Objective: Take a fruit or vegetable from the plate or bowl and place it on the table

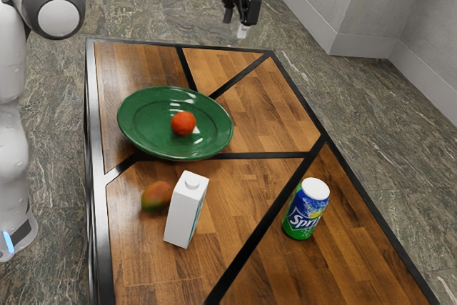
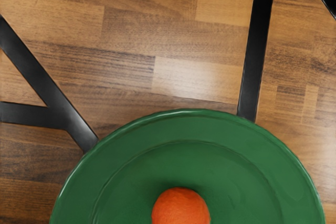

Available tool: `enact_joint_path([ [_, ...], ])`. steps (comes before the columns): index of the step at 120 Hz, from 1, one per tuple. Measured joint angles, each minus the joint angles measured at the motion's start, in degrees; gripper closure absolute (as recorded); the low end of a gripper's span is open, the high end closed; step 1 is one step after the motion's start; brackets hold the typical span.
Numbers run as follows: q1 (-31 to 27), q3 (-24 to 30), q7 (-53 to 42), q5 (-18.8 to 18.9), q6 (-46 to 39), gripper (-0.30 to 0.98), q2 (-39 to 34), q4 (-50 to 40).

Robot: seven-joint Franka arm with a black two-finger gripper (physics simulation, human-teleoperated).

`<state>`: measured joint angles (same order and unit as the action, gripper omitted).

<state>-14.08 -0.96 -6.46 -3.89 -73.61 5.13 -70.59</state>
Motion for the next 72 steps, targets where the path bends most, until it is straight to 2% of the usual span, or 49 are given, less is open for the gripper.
enact_joint_path([
  [30, -0.4, 0.0, -1.5, 0.0, -3.9, 0.02, -0.3, 0.2],
  [37, -0.7, 0.4, -1.7, 0.1, -3.5, 0.02, -3.3, 6.4],
  [47, -2.1, 3.3, -1.5, 4.0, 0.3, 0.02, -8.3, 9.9],
  [52, 0.8, 4.2, -1.3, 5.8, 2.4, 0.02, -9.5, 10.4],
  [59, 9.4, 5.2, -1.1, 7.7, 6.4, 0.02, -11.8, 10.5],
  [61, 11.3, 5.5, -1.1, 8.0, 7.5, 0.02, -12.8, 10.2],
  [68, 13.9, 5.9, -0.8, 8.8, 7.1, 0.02, -25.3, -5.8],
  [72, 15.2, 5.8, -0.7, 9.2, 6.4, 0.02, -29.7, -12.0],
])
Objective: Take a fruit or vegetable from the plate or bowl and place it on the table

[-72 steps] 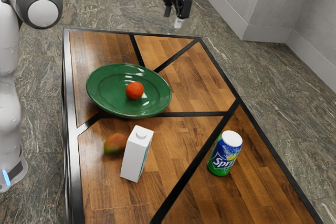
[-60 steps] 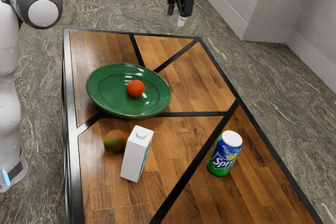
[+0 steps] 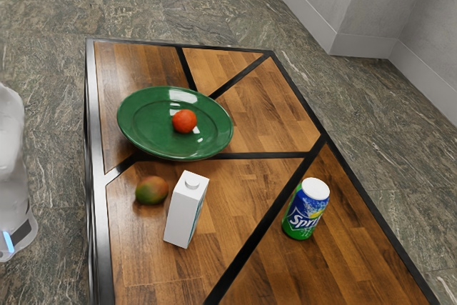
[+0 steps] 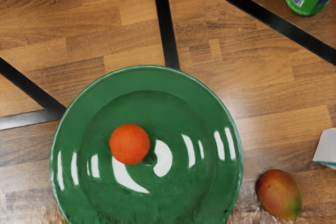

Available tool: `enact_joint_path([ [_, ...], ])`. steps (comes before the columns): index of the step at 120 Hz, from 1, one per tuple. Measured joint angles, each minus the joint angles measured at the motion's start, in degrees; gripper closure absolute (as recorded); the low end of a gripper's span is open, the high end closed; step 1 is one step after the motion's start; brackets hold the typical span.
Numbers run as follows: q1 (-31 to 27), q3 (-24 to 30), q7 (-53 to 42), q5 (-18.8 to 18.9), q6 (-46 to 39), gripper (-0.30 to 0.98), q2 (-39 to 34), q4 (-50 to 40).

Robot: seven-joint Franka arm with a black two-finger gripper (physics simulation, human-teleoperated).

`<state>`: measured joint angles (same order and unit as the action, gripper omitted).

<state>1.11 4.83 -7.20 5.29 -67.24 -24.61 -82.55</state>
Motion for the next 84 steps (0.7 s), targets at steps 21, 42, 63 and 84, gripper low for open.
enact_joint_path([
  [21, 5.5, -7.0, 0.5, 0.9, -6.2, 0.02, -2.9, -21.3],
  [42, 7.3, -5.9, 1.2, 0.9, -10.4, 0.02, -5.6, -32.0],
  [63, 7.3, -7.2, 2.0, 0.9, -12.0, 0.02, -12.4, -37.8],
  [84, 7.7, -9.7, 2.6, 1.0, -18.2, 0.02, -16.8, -47.0],
])
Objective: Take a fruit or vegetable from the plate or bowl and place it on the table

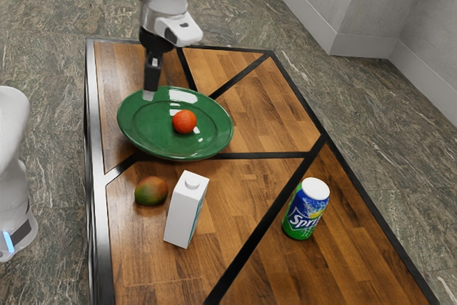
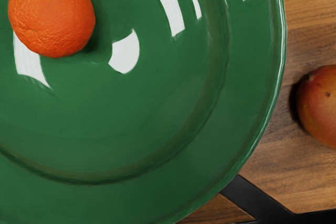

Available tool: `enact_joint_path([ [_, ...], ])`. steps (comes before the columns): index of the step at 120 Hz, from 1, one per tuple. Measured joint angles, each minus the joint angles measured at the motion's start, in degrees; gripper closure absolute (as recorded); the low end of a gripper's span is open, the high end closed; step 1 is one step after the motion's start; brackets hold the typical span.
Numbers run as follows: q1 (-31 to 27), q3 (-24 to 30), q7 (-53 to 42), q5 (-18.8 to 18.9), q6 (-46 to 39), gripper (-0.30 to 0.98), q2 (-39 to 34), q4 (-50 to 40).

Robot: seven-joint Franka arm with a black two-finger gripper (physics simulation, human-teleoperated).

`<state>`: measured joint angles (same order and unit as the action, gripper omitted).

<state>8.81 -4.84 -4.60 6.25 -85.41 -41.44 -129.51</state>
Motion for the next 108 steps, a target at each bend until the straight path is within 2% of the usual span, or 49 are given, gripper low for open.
enact_joint_path([
  [11, 0.6, -0.2, 0.3, 0.1, -4.9, 0.02, 0.2, -2.2],
  [25, 0.7, -0.6, 0.6, 0.0, -9.5, 0.02, 4.6, -3.0],
  [45, 0.3, -4.6, 0.9, 0.5, -14.3, 0.02, 11.1, -2.7],
  [79, 0.3, -7.3, 1.2, 0.7, -18.0, 0.02, 16.1, -2.7],
  [108, -0.2, -8.6, 1.2, 0.6, -18.0, 0.03, 16.7, -2.9],
])
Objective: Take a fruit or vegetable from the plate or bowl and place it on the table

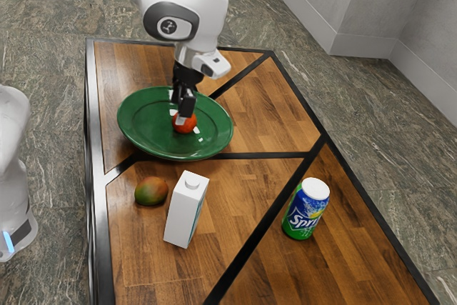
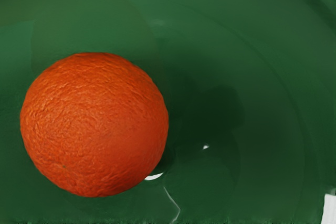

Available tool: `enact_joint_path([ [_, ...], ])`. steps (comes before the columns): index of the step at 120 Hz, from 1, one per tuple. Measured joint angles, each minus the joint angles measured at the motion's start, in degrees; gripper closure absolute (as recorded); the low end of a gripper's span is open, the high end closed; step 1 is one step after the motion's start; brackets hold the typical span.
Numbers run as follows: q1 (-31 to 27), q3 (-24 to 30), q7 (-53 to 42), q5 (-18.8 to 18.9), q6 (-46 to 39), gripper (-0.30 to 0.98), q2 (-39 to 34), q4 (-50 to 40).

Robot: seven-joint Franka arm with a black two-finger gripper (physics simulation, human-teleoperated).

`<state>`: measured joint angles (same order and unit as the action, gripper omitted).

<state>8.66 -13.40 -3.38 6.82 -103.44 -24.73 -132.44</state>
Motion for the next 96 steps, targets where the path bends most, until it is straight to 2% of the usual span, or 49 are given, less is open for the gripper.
enact_joint_path([
  [33, 0.0, -0.2, 0.0, -0.2, 0.5, 0.02, 1.7, -0.3],
  [82, -0.5, -0.9, 0.3, -0.3, -3.3, 0.02, 5.0, -0.4],
  [96, -0.5, -1.1, 0.4, -0.3, -3.3, -0.01, 5.4, -0.4],
])
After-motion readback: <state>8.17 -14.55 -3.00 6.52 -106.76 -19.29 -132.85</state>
